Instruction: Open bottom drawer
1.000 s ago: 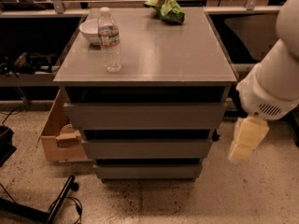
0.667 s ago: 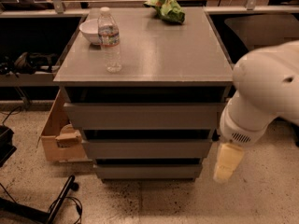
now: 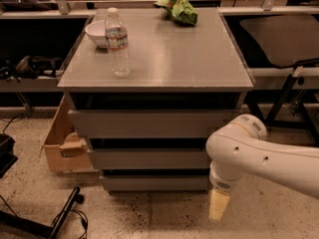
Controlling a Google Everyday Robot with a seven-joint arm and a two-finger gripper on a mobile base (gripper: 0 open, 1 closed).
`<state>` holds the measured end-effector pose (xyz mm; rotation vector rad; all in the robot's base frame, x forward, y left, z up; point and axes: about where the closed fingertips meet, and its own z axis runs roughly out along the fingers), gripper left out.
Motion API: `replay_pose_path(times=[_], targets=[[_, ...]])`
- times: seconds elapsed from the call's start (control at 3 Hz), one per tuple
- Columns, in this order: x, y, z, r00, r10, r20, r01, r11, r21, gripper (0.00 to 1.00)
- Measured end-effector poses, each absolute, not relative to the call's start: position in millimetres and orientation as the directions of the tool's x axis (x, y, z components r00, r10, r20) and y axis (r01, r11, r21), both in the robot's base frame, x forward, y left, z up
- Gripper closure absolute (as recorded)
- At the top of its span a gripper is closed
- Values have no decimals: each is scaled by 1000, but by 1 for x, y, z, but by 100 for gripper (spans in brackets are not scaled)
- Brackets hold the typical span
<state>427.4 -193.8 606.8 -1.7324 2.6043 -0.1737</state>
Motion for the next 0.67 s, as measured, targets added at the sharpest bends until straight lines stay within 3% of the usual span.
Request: replay_pose_path(times=[0.67], targets=[[427, -195, 602, -394, -917, 56, -917, 388, -94, 0]])
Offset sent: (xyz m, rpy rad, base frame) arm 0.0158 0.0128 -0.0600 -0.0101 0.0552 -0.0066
